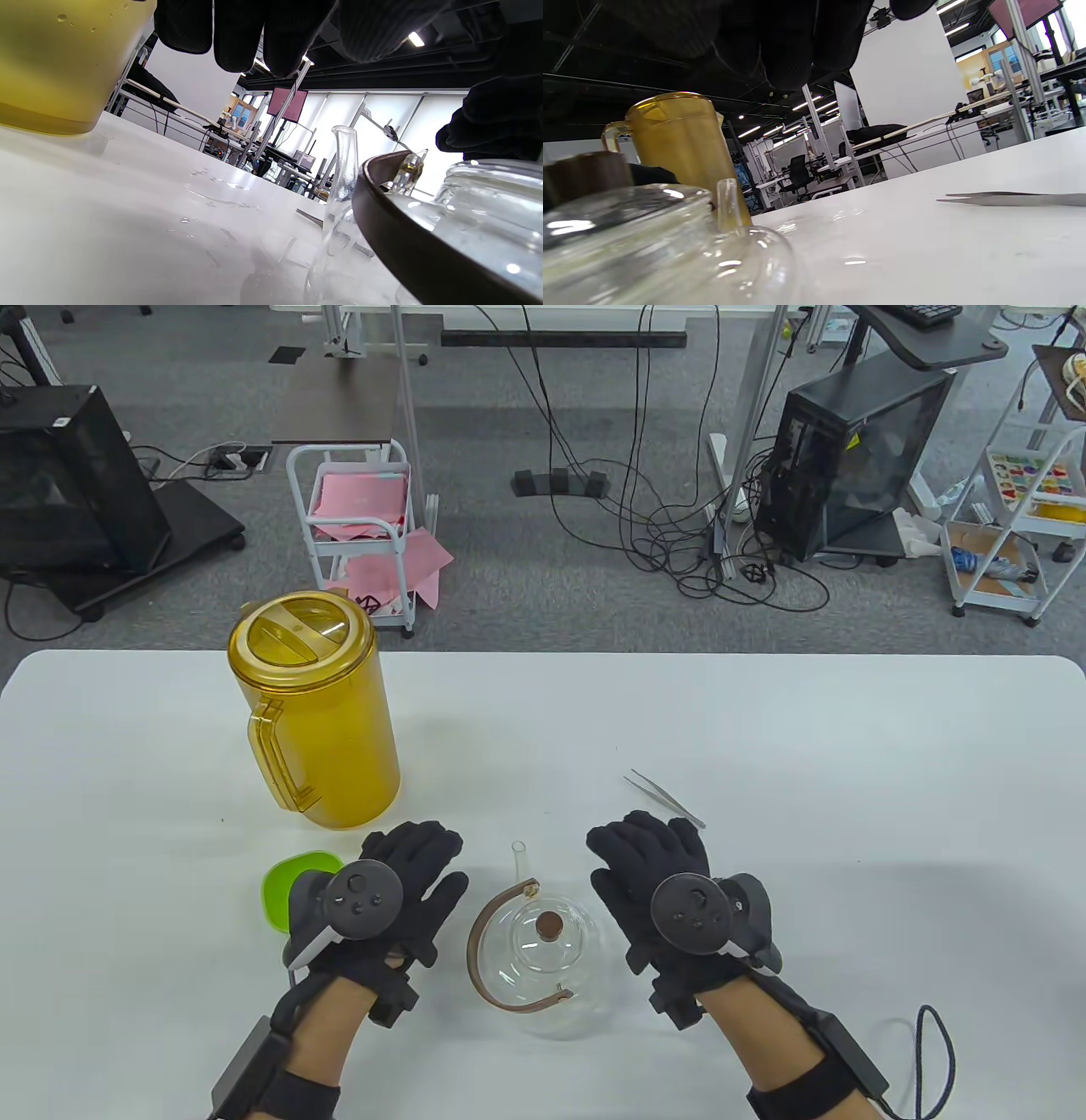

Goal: Make chrysanthemum tea

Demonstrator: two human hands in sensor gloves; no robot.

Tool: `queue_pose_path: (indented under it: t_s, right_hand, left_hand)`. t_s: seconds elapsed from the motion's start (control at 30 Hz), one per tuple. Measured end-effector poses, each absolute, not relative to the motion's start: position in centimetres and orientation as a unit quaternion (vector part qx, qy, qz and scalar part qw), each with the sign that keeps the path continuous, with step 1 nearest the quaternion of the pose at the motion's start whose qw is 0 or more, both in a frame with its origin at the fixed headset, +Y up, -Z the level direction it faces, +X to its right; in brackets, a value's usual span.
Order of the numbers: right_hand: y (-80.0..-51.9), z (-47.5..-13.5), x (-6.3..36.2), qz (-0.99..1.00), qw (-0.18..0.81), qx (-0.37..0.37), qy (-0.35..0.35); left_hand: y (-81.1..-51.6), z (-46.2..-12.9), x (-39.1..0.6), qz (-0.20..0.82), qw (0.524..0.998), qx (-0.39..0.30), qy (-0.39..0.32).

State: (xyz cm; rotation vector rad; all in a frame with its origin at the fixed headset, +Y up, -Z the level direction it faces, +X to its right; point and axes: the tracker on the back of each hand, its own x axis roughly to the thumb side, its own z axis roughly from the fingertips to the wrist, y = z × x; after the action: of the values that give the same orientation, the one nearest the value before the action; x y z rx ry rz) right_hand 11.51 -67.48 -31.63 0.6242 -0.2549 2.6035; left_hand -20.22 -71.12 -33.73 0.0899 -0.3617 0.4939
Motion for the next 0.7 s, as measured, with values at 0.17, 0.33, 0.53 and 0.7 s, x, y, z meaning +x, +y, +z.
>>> queue_pose_path:
  t_s: [0.17, 0.33, 0.53, 0.7]
  right_hand:
    - [-67.7, -30.5, 9.8, 0.937, 0.214, 0.262, -0.088]
    - [-67.8, -29.7, 8.3, 0.931, 0.203, 0.293, -0.075]
    - [-68.5, -28.6, 6.9, 0.935, 0.138, 0.315, -0.085]
    - [-68.5, -28.5, 6.6, 0.935, 0.142, 0.315, -0.084]
  left_hand:
    - [-71.4, -33.7, -20.0, 0.236, 0.954, 0.037, -0.181]
    - [-71.4, -33.6, -20.0, 0.237, 0.954, 0.037, -0.181]
    - [-71.5, -33.7, -20.3, 0.241, 0.954, 0.035, -0.175]
    - [-71.6, -33.7, -20.1, 0.239, 0.954, 0.031, -0.176]
